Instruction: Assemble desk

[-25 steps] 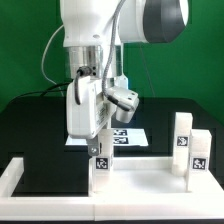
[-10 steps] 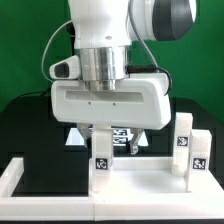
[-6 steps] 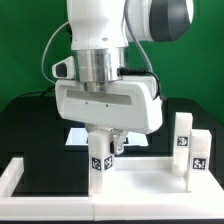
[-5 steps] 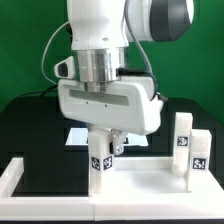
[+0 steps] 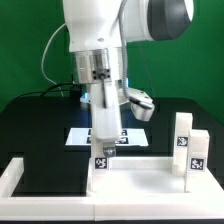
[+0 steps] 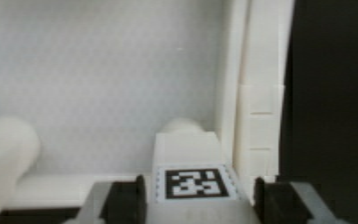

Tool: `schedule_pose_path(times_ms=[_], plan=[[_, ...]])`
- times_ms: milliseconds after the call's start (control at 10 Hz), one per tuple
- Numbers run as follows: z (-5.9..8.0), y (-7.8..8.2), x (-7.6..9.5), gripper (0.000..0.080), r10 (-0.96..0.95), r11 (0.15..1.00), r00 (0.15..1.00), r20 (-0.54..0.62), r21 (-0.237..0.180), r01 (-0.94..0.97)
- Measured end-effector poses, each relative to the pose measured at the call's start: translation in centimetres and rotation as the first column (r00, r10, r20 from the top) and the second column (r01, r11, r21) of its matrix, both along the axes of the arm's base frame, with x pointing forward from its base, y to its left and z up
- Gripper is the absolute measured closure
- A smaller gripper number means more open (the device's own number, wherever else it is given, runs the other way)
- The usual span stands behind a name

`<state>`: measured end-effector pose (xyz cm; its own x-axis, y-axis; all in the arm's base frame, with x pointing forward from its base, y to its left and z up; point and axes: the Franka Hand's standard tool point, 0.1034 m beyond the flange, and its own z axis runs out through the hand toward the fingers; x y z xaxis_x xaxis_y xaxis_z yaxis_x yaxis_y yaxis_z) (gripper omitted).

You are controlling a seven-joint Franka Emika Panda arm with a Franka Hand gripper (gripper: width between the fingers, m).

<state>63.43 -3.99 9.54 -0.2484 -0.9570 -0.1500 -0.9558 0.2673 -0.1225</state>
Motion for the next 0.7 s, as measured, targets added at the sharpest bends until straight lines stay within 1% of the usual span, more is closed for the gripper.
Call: schedule_pose_path(times_ms=[100,300,400,500,600,700], plan=[[0.0,0.04,0.1,0.0509,-0.109,0.994,0.994,-0.001,0.016,0.109],[-0.02,0.09,0.14,0.0509,-0.109,0.994,0.994,-0.002,0.017,0.109],[-0.07,0.06,0.12,0.044,-0.052,0.999,0.999,0.005,0.006,0.052],[-0.07,0.08,0.2,0.044,0.134,0.991,0.991,0.027,-0.034,-0.133],[-0.02,0.15,0.18,0.0242,0.316,0.947,0.948,0.033,-0.067,-0.314],[0.03,0.53,0.03,0.0178,0.497,0.865,0.868,0.021,-0.089,-0.493]])
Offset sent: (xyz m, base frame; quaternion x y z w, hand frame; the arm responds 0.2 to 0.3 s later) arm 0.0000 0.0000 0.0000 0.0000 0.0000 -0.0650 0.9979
